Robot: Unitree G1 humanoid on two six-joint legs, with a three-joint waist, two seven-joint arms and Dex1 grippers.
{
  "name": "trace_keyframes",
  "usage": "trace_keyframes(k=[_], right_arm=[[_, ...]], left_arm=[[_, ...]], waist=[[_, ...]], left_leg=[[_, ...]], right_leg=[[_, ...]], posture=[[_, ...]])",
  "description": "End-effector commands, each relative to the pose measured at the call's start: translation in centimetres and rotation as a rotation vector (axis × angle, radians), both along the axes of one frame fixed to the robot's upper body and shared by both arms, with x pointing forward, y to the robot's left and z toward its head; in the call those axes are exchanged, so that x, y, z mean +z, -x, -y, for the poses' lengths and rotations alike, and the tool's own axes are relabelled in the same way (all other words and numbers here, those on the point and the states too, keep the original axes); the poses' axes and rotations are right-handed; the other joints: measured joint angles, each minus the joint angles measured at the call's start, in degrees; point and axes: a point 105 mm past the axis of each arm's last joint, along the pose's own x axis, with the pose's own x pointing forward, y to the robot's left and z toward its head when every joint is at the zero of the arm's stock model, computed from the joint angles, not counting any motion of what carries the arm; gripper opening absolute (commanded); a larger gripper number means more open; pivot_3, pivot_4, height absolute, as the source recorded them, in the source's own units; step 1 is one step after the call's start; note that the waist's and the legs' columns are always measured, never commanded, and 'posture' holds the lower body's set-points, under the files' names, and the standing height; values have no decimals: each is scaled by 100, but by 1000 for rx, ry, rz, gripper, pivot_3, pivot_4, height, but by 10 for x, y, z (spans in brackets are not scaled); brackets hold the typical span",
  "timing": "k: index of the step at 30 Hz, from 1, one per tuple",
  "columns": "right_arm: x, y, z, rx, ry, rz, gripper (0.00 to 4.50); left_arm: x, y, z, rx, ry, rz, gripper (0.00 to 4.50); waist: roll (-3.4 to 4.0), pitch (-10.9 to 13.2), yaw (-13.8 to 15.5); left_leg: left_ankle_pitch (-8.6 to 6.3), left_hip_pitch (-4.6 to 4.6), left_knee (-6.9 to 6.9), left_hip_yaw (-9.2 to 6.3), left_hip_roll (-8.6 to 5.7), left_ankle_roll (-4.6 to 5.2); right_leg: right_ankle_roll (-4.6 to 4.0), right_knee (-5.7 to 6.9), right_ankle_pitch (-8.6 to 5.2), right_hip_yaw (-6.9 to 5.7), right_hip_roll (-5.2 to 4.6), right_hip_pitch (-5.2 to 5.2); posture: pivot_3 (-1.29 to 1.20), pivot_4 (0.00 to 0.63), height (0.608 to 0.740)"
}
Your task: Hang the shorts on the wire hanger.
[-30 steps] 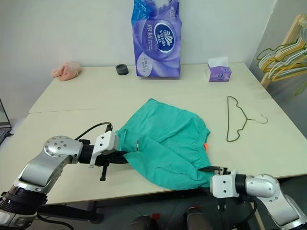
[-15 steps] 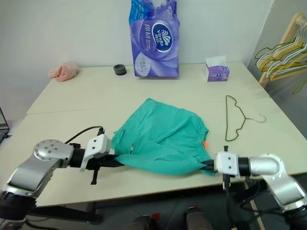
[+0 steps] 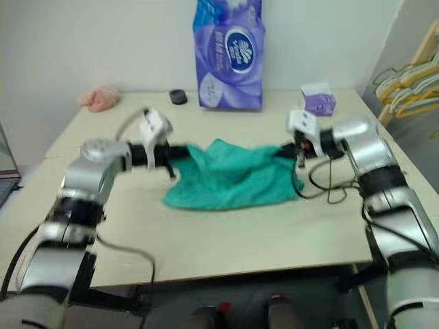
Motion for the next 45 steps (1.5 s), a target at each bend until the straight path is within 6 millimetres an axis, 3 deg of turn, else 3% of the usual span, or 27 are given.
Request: trace_keyframes(k=[1,3,5,6,8,10,11,12,14,15,17,19,21,23,26,29,33,41,42,45], right_arm=[[93,-14,-14,-68,18,609,28],[129,-7,-22,-65,-32,824,28],[160,10,-23,-33,-92,1021,28],[166,16,-22,-16,-116,1066,28],[146,19,-21,54,-105,1037,28],[91,17,-23,155,-54,865,28],[71,17,-23,180,-36,801,28],[36,19,-23,215,-36,669,28],[-30,35,-26,294,-9,445,28],[-49,43,-27,321,-8,367,28],[-75,62,-31,378,2,260,28],[-90,80,-32,425,14,177,28],[-102,98,-32,476,38,87,28],[-112,121,-28,525,64,-45,28],[-122,151,-21,569,104,-220,28],[-130,170,-14,575,137,-332,28],[-134,177,-9,566,171,-369,28],[-129,174,-7,548,192,-371,28],[-129,175,-6,554,201,-373,547],[-123,181,-3,584,213,-383,1431]], left_arm=[[100,-12,-30,243,-110,464,0],[137,-3,-32,269,-231,662,0],[168,17,-24,216,-433,864,0],[173,25,-20,180,-526,917,0],[156,26,-22,109,-600,846,0],[103,22,-26,-1,-621,618,0],[81,24,-27,-48,-622,529,0],[44,31,-28,-121,-605,368,0],[-32,66,-31,-285,-563,24,0],[-54,82,-31,-338,-543,-87,0],[-84,116,-31,-425,-505,-268,0],[-101,141,-30,-484,-486,-390,0],[-109,157,-29,-514,-473,-462,0],[-112,172,-26,-551,-454,-522,0],[-119,193,-25,-610,-445,-607,0],[-126,207,-25,-647,-446,-663,0],[-132,218,-22,-680,-436,-696,0],[-144,227,-24,-713,-430,-719,0],[-145,230,-24,-716,-420,-733,0],[-143,232,-21,-702,-377,-759,667]], waist=[[-3,-2,-76],[-5,-3,-167],[-5,-4,-257],[-5,-4,-296],[-3,-5,-317],[1,-23,-328],[2,-22,-330],[-1,-19,-332],[3,-18,-384],[4,-16,-407],[7,-3,-453],[10,1,-449],[7,-1,-430],[6,-3,-344],[9,-1,-239],[8,0,-131],[8,0,-29],[8,1,25],[8,1,24],[10,3,27]], left_leg=[[3,-28,0,7,-2,-6],[15,-133,2,29,-13,-30],[19,-161,-5,42,-14,-35],[18,-164,-12,53,-14,-35],[18,-164,-35,57,-12,-35],[19,-153,-37,67,-13,-32],[15,-102,-42,69,-8,-23],[-5,-13,-57,78,-7,16],[-21,115,-87,103,-7,66],[-33,163,-89,108,4,86],[-36,168,-80,103,6,86],[-36,82,-46,84,6,84],[-35,-9,6,48,10,79],[-36,4,5,45,7,80],[-41,70,-8,12,9,80],[-43,89,-3,16,4,79],[-43,131,-2,14,4,78],[-43,131,-2,3,6,78],[-43,130,-2,1,7,78],[-43,130,-2,-3,9,78]], right_leg=[[1,10,0,10,-4,-40],[2,69,0,41,-12,-170],[2,72,0,53,-22,-220],[2,71,-1,55,-23,-231],[1,70,-1,56,-23,-231],[2,69,-1,63,-23,-216],[3,62,-2,62,-19,-154],[5,32,-4,59,-13,-66],[10,24,-8,65,1,46],[16,25,-16,72,6,92],[19,49,-41,75,7,91],[22,82,-45,77,2,7],[20,122,-43,57,2,-72],[20,124,-43,55,-1,-60],[16,76,-48,18,1,39],[10,73,-52,19,-2,61],[2,67,-62,10,-1,102],[-3,67,-63,-38,-4,107],[-4,67,-63,-42,-4,107],[-6,67,-65,-50,-4,107]], posture=[[-102,81,740],[-106,86,740],[-103,87,740],[-103,87,740],[-94,88,740],[-91,90,740],[-90,92,740],[-90,92,740],[-86,93,740],[-86,93,740],[-83,95,740],[-82,94,740],[-82,92,740],[-82,92,740],[-87,92,740],[-94,94,740],[-99,97,740],[-99,97,740],[-99,97,740],[-100,96,740]])
